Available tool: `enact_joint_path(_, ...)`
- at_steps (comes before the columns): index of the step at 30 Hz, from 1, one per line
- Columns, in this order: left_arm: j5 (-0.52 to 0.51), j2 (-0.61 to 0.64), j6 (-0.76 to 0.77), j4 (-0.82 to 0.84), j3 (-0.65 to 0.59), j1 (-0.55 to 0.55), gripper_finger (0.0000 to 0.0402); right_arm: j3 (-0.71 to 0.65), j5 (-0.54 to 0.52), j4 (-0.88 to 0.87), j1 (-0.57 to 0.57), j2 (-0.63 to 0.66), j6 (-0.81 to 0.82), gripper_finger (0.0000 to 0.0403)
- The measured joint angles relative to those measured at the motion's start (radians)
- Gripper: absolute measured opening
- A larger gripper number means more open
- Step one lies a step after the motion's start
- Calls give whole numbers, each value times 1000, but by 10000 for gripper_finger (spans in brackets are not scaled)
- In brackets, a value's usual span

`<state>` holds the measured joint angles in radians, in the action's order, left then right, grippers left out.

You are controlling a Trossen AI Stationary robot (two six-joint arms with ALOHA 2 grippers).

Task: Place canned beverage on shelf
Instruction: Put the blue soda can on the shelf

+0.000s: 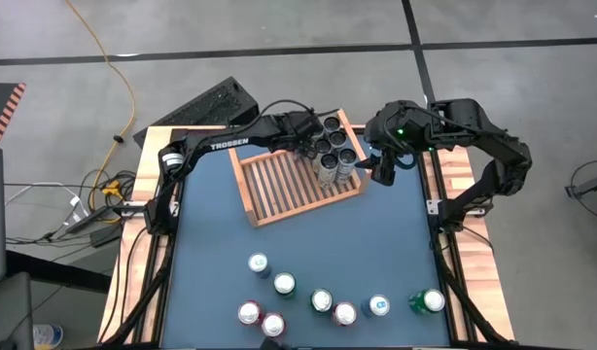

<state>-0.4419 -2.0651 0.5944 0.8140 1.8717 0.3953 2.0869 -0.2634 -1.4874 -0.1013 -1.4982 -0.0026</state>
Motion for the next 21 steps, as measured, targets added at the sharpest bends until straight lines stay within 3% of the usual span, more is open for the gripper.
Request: enact_joint_path(21,-51,1,100,56,-1,-15,236,0,0,0,0,0,-6,260)
